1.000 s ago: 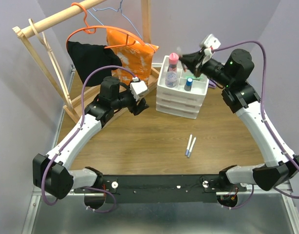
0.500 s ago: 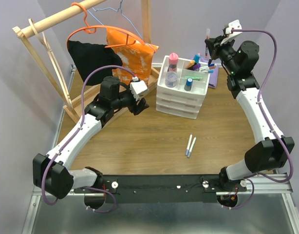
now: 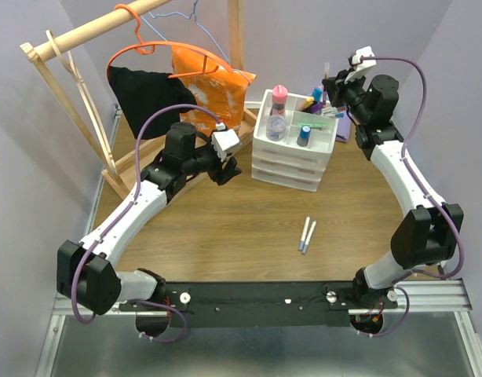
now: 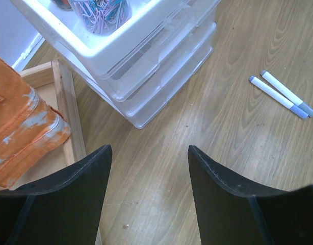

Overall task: Sort the stationery into containers
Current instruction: Place the pen in the storage box, then pick up the pen from the center of the board.

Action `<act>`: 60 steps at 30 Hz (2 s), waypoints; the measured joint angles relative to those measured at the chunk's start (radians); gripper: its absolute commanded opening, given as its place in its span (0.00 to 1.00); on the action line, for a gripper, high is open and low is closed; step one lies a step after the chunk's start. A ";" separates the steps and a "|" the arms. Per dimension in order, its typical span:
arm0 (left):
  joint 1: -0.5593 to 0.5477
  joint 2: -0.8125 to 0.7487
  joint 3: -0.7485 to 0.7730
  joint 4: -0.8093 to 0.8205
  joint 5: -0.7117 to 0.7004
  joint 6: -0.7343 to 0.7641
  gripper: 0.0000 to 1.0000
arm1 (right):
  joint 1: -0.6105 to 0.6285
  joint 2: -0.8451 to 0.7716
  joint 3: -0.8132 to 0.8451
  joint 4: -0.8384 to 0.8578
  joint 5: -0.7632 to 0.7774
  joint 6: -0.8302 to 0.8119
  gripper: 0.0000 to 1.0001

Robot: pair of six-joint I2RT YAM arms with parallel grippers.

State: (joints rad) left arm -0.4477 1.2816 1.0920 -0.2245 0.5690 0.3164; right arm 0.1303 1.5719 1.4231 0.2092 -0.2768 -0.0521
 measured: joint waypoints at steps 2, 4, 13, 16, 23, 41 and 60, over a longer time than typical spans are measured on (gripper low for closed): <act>0.000 0.002 0.000 0.001 0.000 0.000 0.70 | -0.001 0.001 -0.016 0.011 0.005 0.003 0.01; 0.000 0.006 0.000 0.002 0.000 0.000 0.70 | -0.002 0.002 -0.031 0.020 0.011 0.011 0.01; -0.002 0.032 0.000 0.003 0.000 -0.003 0.70 | -0.002 0.009 -0.078 0.034 0.040 0.027 0.01; -0.006 0.032 0.000 0.006 0.000 -0.003 0.70 | -0.002 0.009 -0.087 0.034 0.047 0.029 0.01; -0.011 0.032 0.000 0.013 0.000 -0.004 0.70 | -0.002 0.009 -0.094 0.031 0.055 0.032 0.01; -0.019 -0.009 0.000 0.020 0.000 -0.003 0.70 | -0.002 -0.039 -0.089 -0.077 0.079 0.029 0.47; -0.011 -0.198 -0.088 0.005 0.000 0.017 0.70 | 0.077 -0.417 -0.015 -0.857 -0.391 -0.631 0.45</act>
State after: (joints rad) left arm -0.4591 1.0840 1.0042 -0.2195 0.5686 0.3332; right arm 0.2070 1.1545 1.4078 -0.6479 -0.6674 -0.6827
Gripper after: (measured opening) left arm 0.705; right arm 0.462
